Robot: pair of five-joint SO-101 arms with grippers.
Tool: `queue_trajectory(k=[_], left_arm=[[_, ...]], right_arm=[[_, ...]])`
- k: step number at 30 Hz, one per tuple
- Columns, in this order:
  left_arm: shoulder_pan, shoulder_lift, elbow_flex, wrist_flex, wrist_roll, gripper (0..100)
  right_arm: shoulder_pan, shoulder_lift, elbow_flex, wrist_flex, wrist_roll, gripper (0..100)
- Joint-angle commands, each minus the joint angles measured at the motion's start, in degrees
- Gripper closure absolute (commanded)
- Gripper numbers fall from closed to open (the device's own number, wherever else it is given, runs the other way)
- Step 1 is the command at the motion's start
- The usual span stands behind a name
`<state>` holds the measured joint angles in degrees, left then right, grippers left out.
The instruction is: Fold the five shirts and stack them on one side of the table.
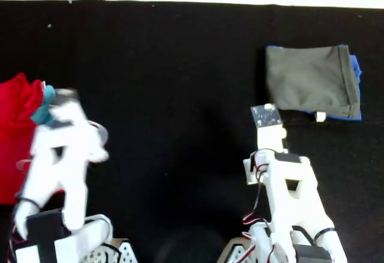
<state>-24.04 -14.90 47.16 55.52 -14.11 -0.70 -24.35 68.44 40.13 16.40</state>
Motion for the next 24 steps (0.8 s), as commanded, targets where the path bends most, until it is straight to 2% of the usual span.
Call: queue_trajectory(k=[1, 3, 4, 8, 13, 24], left_arm=[[-6.9, -0.5, -12.3, 12.7, -1.1, 88], [-10.4, -0.4, -17.4, 16.9, -4.7, 79], [-11.6, -0.4, -19.0, 18.2, -6.9, 78], [-15.6, -0.4, -19.5, 18.5, -17.7, 81], [-21.8, -0.4, -13.8, 18.3, -27.0, 81], [-23.1, 1.5, -0.5, 3.2, -31.7, 81]], right_arm=[[-0.6, 0.0, 1.0, -1.6, 0.6, 88.2], [-0.6, 0.0, 1.0, -1.7, 0.6, 88.2], [-0.7, 0.0, 1.0, -1.7, 0.6, 88.2], [-0.7, 0.0, 1.0, -1.7, 0.6, 88.2], [-0.7, 0.0, 1.0, -1.7, 0.6, 88.2], [-0.7, 0.0, 1.0, -1.8, 0.6, 88.2]])
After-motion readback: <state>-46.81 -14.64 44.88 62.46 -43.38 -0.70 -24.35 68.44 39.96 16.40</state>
